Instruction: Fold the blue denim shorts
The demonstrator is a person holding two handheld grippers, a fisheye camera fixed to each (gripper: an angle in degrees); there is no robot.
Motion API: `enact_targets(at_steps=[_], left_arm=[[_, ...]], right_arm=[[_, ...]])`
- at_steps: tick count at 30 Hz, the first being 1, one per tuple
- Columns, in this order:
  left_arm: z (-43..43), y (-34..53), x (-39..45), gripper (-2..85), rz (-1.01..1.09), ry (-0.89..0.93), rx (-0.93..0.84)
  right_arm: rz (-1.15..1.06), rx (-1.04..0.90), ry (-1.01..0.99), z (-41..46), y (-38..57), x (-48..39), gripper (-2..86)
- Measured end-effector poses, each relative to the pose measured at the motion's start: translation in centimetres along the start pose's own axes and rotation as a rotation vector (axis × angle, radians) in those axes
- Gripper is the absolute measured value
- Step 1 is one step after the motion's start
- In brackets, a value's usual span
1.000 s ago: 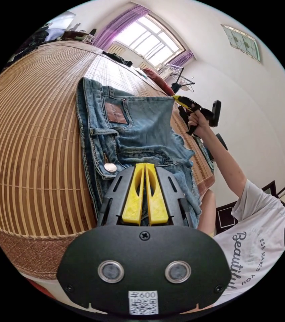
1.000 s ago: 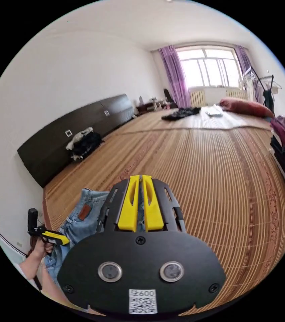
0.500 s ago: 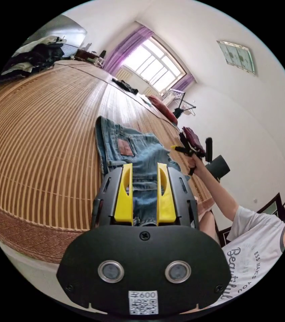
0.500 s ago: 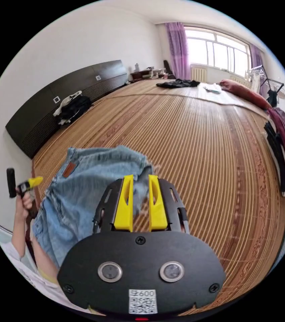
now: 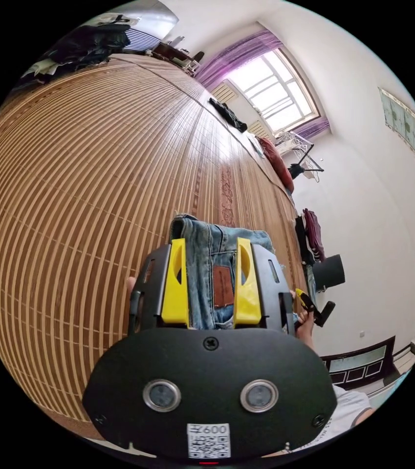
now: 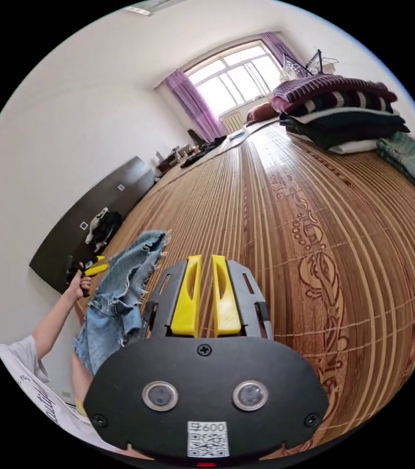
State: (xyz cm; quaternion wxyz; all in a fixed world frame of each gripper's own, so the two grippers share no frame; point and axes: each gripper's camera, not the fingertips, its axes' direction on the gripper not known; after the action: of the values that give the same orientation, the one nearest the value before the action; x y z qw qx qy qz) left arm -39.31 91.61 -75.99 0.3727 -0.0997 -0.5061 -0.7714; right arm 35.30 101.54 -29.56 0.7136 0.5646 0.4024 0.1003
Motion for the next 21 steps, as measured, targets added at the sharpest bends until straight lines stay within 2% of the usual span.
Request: enact_targets(at_steps=[2, 6, 13, 18, 21], left_arm=[[0.6, -0.2, 0.4, 12.2, -0.001, 0.006, -0.006], [0.6, -0.1, 2.0, 4.2, 0.080, -0.022, -0.037], [-2.1, -1.8, 10.6, 2.8, 0.326, -0.173, -0.043], [-4.4, -2.3, 9.3, 4.8, 0.144, -0.055, 0.143], [-3.5, -1.1, 6.8, 14.3, 0.013, 0.074, 0.119]], right_arm=[[-0.053, 0.010, -0.052, -0.3, 0.5, 0.2, -0.8], [-0.030, 0.070, -0.128, -1.5, 1.7, 3.2, -0.8], [-0.028, 0.100, -0.148, -1.9, 2.6, 5.8, -0.9], [-0.016, 0.140, -0.170, -2.5, 2.9, 8.1, -0.9], [-0.002, 0.155, -0.183, -2.7, 2.9, 9.4, -0.9]])
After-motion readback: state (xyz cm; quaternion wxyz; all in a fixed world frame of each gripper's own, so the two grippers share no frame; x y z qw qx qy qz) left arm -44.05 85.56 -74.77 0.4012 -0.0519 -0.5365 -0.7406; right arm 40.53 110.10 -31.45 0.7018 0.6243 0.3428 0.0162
